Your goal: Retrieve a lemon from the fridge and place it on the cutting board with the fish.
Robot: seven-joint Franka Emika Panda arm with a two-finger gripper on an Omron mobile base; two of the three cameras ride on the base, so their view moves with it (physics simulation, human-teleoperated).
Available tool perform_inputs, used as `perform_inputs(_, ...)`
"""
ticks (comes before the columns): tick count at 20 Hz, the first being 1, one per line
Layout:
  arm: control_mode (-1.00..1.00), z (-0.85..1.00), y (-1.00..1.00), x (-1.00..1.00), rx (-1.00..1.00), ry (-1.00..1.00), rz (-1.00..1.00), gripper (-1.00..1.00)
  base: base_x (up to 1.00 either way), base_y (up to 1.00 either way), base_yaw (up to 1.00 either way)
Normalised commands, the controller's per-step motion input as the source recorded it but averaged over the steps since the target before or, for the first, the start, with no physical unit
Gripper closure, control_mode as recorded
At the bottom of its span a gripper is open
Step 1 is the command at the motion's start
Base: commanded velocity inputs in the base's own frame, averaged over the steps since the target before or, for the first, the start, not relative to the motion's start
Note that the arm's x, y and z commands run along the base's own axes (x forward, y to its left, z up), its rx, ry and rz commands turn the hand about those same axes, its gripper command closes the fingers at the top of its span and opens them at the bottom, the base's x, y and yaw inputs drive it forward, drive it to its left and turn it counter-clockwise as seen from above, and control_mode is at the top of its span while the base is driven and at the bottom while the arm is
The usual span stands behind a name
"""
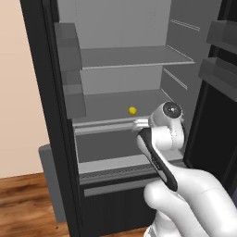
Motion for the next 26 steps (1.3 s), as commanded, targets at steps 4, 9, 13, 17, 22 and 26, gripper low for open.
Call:
perform_inputs(4, -1.0, 0.44, -0.08, 0.0, 0.0, -0.15, 0.0, -1.0, 0.0, 0.0, 0.0)
perform_inputs(9, -1.0, 0.53, -0.1, 0.01, 0.0, -0.03, 0.0, -1.0, 0.0, 0.0, 0.0)
perform_inputs(13, -1.0, 0.0, 0.0, 0.32, 0.0, 0.0, 0.0, -1.0, 0.0, 0.0, 0.0)
perform_inputs(17, -1.0, 0.0, 0.0, 0.37, 0.0, 0.0, 0.0, -1.0, 0.0, 0.0, 0.0)
perform_inputs(22, -1.0, 0.0, 0.0, 0.37, 0.0, 0.0, 0.0, -1.0, 0.0, 0.0, 0.0)
perform_inputs(26, -1.0, 0.0, 0.0, 0.49, 0.0, 0.01, 0.0, -1.0, 0.0, 0.0, 0.0)
